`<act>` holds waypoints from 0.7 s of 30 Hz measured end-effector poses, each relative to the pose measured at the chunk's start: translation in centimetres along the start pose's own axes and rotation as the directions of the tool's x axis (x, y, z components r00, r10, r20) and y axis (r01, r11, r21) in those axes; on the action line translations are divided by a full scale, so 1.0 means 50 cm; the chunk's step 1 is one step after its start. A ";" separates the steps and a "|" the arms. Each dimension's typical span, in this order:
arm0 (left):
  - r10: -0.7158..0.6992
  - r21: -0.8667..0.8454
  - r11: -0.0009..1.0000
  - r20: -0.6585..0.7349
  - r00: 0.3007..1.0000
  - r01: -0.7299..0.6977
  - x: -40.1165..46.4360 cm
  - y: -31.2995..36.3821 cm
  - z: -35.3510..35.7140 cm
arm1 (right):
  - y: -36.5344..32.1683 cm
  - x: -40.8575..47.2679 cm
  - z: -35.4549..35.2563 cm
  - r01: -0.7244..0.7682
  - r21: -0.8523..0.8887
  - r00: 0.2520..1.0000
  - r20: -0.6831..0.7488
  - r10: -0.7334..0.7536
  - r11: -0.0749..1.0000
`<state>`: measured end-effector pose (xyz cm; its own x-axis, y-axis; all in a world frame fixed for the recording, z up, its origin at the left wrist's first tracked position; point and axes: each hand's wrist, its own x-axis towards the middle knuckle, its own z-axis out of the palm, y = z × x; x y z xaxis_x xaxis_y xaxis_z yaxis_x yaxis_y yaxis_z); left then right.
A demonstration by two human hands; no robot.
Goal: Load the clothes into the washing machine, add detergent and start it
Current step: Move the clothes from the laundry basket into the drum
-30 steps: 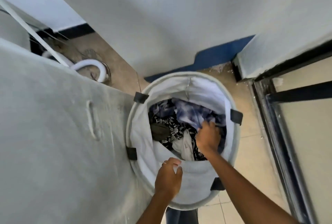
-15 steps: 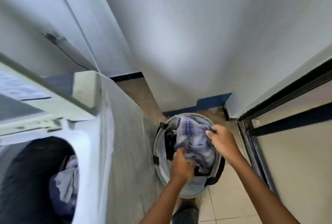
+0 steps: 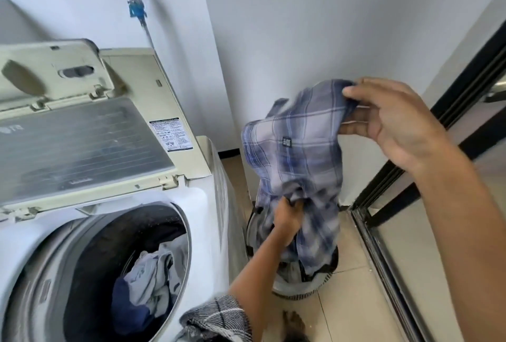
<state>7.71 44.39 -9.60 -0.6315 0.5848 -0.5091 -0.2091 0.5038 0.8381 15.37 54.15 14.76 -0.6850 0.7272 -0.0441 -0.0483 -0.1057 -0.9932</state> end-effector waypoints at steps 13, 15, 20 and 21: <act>0.337 -0.155 0.923 -0.119 0.934 -0.353 -0.166 0.257 -0.118 | 0.206 -0.110 -0.080 -0.124 -0.577 0.908 0.261 0.326 0.807; 0.374 -0.108 0.917 -0.111 0.921 -0.385 -0.207 0.268 -0.102 | 0.222 -0.120 -0.037 -0.114 -0.493 0.906 0.305 0.294 0.863; 0.489 -0.277 0.857 0.179 0.854 -0.434 -0.287 0.271 -0.111 | 0.216 -0.115 0.006 0.022 -0.160 0.990 -0.135 -0.044 0.987; 0.532 -0.305 0.833 0.212 0.819 -0.462 -0.296 0.263 -0.126 | 0.204 -0.110 0.007 0.058 -0.139 0.978 -0.193 -0.085 0.989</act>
<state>9.61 38.36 10.21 -0.4701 0.8825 -0.0126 -0.1105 -0.0447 0.9929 18.40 48.86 4.89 -0.5252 0.8507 0.0203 0.0135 0.0322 -0.9994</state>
